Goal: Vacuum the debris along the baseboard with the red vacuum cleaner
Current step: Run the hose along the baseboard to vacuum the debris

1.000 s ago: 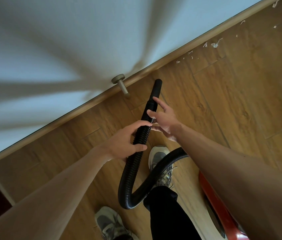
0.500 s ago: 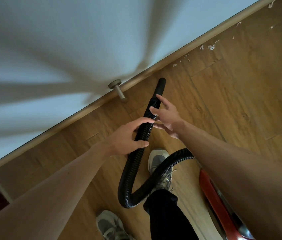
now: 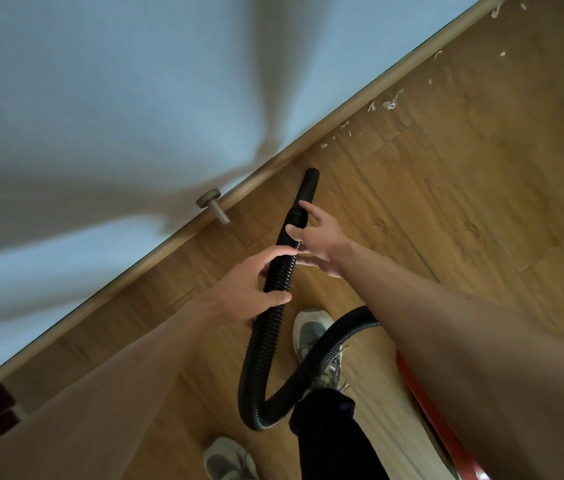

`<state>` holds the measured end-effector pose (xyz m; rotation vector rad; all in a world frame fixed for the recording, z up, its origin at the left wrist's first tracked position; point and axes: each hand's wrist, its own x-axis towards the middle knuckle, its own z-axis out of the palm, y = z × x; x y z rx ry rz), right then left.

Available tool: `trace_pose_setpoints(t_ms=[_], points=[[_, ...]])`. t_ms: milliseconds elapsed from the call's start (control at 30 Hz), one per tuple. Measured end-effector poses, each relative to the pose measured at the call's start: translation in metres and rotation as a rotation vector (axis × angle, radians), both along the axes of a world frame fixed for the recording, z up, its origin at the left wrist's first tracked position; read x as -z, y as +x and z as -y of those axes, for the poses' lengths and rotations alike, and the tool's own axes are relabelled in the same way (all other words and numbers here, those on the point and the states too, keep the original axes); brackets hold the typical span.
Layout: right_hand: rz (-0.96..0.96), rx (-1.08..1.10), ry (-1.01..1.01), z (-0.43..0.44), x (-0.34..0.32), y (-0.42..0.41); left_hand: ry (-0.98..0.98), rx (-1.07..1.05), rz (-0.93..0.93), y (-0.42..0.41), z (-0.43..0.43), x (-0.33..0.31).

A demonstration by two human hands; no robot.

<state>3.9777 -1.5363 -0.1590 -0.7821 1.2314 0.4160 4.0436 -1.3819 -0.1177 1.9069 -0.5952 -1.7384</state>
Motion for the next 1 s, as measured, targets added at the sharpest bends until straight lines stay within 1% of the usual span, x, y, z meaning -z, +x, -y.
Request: trace_pose_setpoints(t_ms=[300,567,800,1000], points=[[-0.041,0.018,0.005,0.019,-0.003,0.011,0.031,0.061,0.042,0.012,0.026,-0.011],[-0.053,0.035,0.027,0.028,-0.006,0.021,0.052,0.045,0.002,0.025,0.038,-0.018],[-0.079,0.045,-0.014,0.039,-0.007,0.024,0.04,0.041,-0.02,0.031,0.051,-0.019],[-0.093,0.103,-0.021,0.033,-0.009,0.027,0.053,0.06,-0.025,0.037,0.05,-0.021]])
